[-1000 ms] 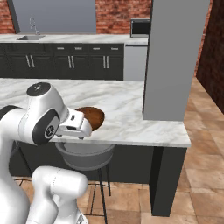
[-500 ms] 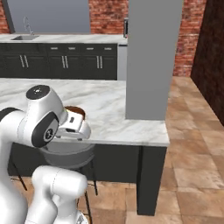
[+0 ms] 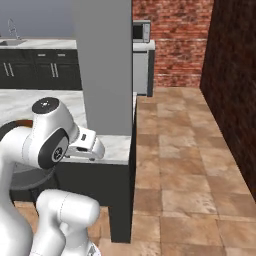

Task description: Pick up the bowls from the cabinet and place each bowl in front of a stool on the dining counter.

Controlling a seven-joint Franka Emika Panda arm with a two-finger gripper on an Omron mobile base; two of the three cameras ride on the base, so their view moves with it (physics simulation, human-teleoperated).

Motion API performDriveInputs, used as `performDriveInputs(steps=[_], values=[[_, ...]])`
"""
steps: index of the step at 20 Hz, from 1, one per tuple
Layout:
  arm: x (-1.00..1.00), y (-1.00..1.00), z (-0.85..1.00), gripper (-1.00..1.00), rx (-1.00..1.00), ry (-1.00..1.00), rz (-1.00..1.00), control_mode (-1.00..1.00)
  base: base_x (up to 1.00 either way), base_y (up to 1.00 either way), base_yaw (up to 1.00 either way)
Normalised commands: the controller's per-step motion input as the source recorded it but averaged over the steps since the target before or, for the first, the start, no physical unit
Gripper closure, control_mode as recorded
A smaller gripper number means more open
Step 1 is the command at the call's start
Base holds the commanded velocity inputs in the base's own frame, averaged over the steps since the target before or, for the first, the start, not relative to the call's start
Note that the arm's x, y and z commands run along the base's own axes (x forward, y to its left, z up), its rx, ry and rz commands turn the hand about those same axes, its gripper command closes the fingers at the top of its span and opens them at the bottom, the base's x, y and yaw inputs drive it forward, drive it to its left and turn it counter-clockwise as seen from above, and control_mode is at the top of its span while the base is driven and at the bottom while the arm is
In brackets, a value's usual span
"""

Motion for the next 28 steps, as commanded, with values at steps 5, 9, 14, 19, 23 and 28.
performDriveInputs(steps=[5,9,14,19,23,28], values=[[0.00,0.00,0.00,-1.00,0.00,0.00,0.00,1.00,0.16,-1.00,0.00],[0.00,0.00,0.00,-1.00,0.00,0.00,0.00,1.00,0.00,-1.00,0.00],[0.00,0.00,0.00,-1.00,0.00,0.00,0.00,1.00,0.14,-1.00,0.02],[0.00,0.00,0.00,-1.00,0.00,0.00,0.00,1.00,0.34,-0.84,0.24],[0.00,0.00,0.00,-1.00,0.00,0.00,0.00,1.00,0.78,-0.37,0.25],[0.00,0.00,0.00,-1.00,0.00,0.00,0.00,1.00,1.00,-0.01,0.16]])
